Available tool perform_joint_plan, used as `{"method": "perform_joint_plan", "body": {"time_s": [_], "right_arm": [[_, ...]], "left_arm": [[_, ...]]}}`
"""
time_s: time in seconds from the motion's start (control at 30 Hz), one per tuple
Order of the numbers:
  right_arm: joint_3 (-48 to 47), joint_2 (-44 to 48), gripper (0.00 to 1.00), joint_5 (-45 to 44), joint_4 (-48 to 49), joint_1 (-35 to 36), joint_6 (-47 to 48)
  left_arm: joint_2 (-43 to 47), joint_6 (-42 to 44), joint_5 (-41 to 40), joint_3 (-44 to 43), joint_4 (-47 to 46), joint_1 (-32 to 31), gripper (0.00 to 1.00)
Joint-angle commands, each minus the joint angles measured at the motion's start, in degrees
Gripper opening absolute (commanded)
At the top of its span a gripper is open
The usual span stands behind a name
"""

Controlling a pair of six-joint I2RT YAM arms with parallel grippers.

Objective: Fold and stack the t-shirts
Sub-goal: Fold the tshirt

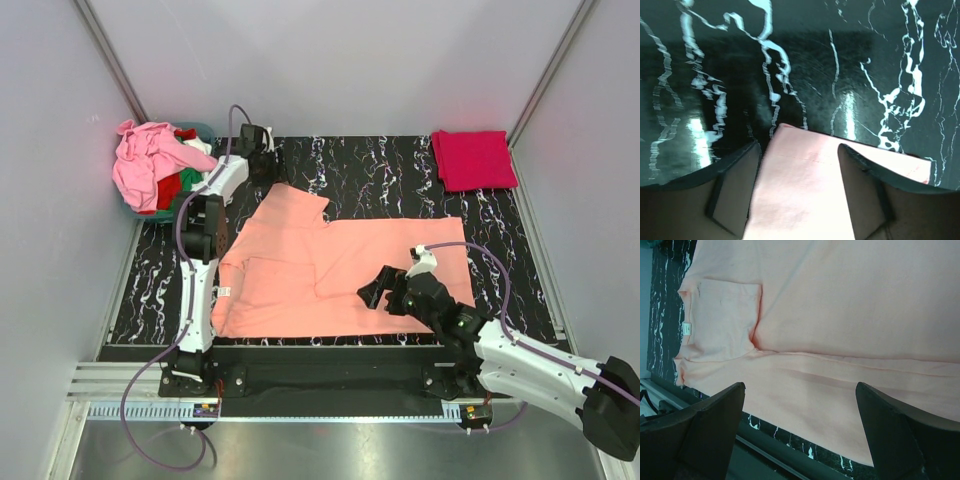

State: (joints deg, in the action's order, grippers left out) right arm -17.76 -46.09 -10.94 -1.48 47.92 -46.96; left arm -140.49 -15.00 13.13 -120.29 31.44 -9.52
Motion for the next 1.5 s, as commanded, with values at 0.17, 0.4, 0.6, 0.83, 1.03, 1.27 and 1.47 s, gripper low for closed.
{"method": "perform_joint_plan", "body": {"time_s": [0.17,0.4,0.6,0.83,1.03,1.27,1.47], "right_arm": [[0.0,-0.5,1.00,1.7,3.3,-1.4,-0.1],[0.0,-1.0,1.00,2.5,3.6,-2.0,-0.1],[-0.1,-1.7,1.00,3.0,3.9,-2.5,-0.1],[-0.4,1.3,1.00,0.4,1.2,-4.0,-1.0],[0.1,3.7,1.00,2.4,-1.1,-7.3,-1.6],[-0.1,4.3,1.00,3.0,-2.7,-8.5,-1.8],[-0.5,0.3,1.00,4.5,-0.6,-8.9,-1.7]], "left_arm": [[1.7,-0.6,-1.7,3.8,-2.8,-0.8,0.52],[1.2,0.2,-2.1,2.6,-2.3,-0.8,0.18],[2.5,1.0,-2.6,1.5,0.0,-0.8,0.00],[10.1,1.0,-3.9,3.8,4.8,-1.0,0.00],[18.7,-1.2,-5.0,13.5,4.6,-1.5,0.00],[22.3,-3.3,-2.3,16.3,7.1,-2.4,0.00],[26.9,-3.6,-0.6,21.1,6.0,-2.5,0.00]]}}
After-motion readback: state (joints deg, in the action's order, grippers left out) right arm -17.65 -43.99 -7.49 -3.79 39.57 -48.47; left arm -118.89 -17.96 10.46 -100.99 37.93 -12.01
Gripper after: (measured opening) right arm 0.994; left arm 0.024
